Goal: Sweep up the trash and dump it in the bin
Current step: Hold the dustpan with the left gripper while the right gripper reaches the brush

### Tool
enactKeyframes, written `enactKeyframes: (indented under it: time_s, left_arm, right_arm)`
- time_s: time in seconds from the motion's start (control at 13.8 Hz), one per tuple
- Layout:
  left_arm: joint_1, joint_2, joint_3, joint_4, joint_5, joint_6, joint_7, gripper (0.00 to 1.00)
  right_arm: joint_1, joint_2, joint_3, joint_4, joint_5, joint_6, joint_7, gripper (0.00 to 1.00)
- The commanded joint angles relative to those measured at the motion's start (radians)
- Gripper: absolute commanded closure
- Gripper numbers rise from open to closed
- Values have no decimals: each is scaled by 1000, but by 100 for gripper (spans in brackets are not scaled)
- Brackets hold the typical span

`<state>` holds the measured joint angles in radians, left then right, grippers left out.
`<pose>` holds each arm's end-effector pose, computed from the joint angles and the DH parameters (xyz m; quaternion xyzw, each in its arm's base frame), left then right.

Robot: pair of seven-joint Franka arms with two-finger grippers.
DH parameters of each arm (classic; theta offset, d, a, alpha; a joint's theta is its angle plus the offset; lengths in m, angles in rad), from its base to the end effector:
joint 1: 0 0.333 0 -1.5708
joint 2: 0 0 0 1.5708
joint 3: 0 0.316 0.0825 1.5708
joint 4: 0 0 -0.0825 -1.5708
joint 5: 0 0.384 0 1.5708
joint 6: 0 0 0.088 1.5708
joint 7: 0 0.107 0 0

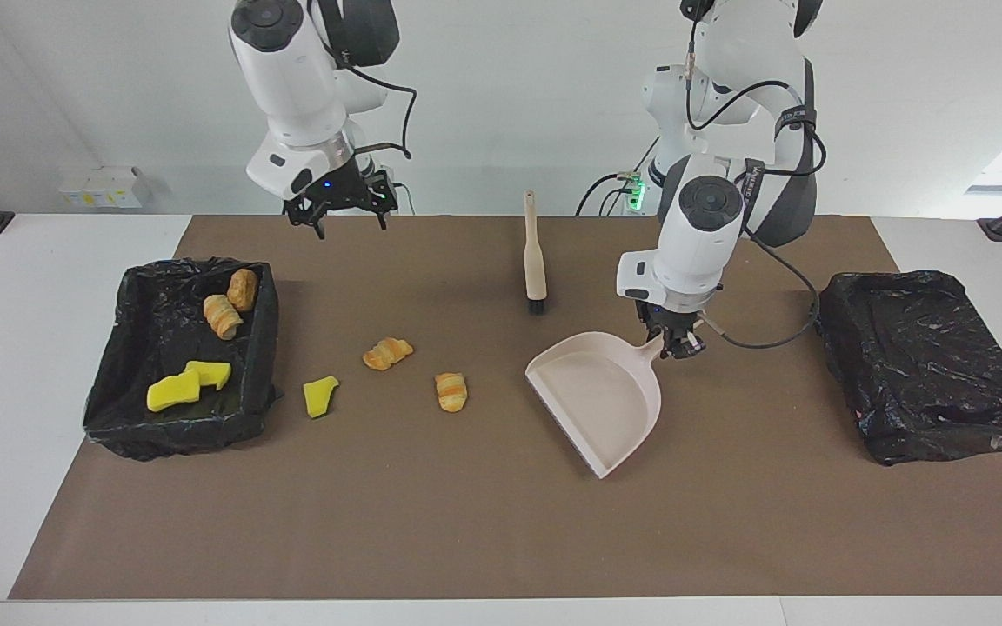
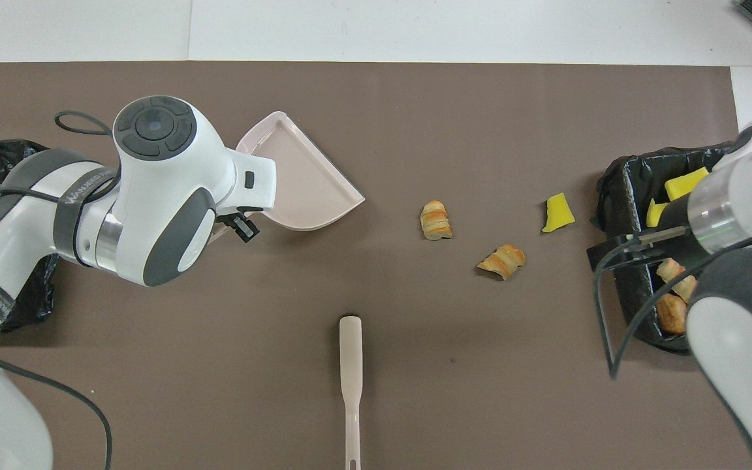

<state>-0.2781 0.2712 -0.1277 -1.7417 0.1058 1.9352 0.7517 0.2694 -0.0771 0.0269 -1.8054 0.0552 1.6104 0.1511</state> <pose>0.5801 -0.2352 0.4135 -0.8256 0.5622 0.0423 0.0246 0.5003 0.1591 0.5592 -0.9955 -0.0696 0.0633 0.0127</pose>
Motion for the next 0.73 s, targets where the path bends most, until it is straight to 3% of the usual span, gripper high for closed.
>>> enactKeyframes:
  time_s: [0.0, 0.15, 0.36, 0.65]
  left_arm:
    - [-6, -38, -6, -74, 17, 50, 155, 100]
    - [-21, -55, -6, -98, 31, 53, 156, 100]
    - [-36, -56, -6, -99, 44, 56, 155, 100]
    - [-81, -44, -7, -120, 61, 139, 153, 100]
  right_arm:
    - [114, -46, 1, -116, 41, 77, 187, 0]
    - [197, -39, 1, -170, 80, 136, 292, 0]
    - [355, -13, 2, -276, 104, 326, 500, 0]
    - [513, 68, 2, -298, 104, 471, 740, 0]
